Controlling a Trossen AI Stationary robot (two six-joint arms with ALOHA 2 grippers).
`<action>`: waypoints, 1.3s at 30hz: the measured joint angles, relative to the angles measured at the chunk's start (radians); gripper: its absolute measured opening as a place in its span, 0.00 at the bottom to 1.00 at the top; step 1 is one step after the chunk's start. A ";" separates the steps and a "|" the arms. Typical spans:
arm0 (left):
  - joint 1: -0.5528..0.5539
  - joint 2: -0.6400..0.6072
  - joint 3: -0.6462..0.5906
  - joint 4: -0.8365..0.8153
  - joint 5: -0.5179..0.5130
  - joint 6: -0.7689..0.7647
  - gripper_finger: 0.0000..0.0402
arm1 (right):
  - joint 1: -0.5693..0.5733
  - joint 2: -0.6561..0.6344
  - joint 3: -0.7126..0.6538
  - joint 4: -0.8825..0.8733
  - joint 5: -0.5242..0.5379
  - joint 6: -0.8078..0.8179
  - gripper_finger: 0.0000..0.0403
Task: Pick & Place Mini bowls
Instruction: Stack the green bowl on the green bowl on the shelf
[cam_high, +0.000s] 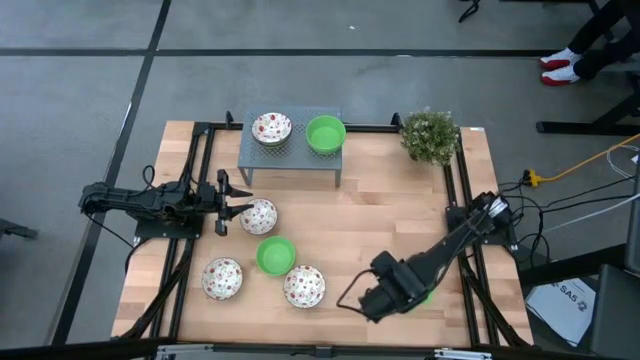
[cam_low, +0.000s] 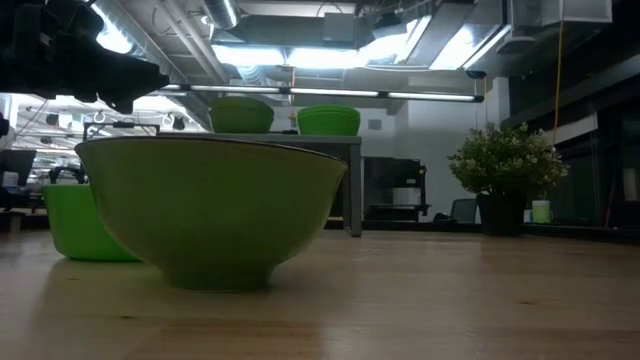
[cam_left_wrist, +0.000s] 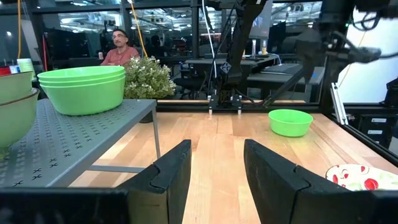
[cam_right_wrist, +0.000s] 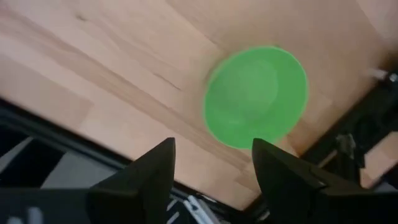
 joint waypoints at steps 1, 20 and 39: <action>0.000 0.000 0.000 0.000 0.000 0.000 0.36 | 0.009 0.000 -0.017 0.000 0.000 0.014 0.53; 0.000 0.000 0.000 0.000 0.000 0.000 0.36 | 0.060 -0.013 -0.434 0.353 -0.021 0.039 0.53; 0.000 0.000 0.000 0.000 0.000 0.000 0.36 | 0.031 -0.013 -0.585 0.616 -0.014 -0.116 0.22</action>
